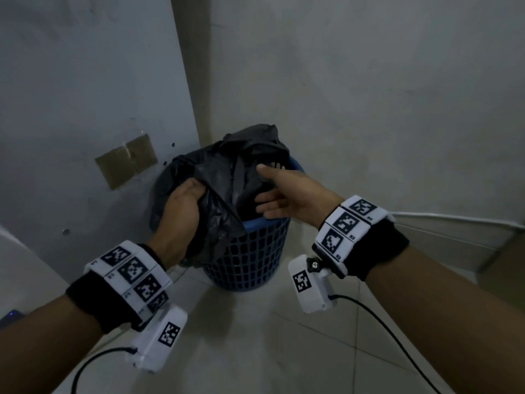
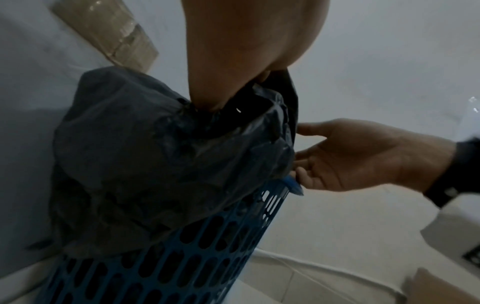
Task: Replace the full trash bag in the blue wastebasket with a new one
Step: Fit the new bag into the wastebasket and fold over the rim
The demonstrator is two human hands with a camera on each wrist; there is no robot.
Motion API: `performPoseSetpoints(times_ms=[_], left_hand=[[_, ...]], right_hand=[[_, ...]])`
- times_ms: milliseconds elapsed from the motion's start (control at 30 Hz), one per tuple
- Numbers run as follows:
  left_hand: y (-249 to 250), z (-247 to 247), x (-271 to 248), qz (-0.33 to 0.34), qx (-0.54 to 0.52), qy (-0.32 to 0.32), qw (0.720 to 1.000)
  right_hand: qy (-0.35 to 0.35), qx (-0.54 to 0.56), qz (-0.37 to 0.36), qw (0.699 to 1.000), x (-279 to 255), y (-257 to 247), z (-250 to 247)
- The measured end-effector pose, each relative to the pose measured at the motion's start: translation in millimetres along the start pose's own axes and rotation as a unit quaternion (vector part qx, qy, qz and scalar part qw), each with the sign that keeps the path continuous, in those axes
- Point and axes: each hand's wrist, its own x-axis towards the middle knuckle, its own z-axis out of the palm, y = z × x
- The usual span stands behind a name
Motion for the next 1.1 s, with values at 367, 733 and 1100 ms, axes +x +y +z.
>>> performPoseSetpoints(times_ms=[367, 733, 1100], left_hand=[[-1, 1, -7, 0.051, 0.130, -0.116, 0.983], [-30, -12, -4, 0.174, 0.429, -0.173, 0.869], [-41, -62, 17, 0.342, 0.511, -0.142, 0.776]], right_hand=[[0.030, 0.012, -0.106, 0.994, 4, 0, 2], [0.178, -0.124, 0.110, 0.970, 19, 85, -88], [0.054, -0.176, 0.171, 0.968, 17, 99, -65]])
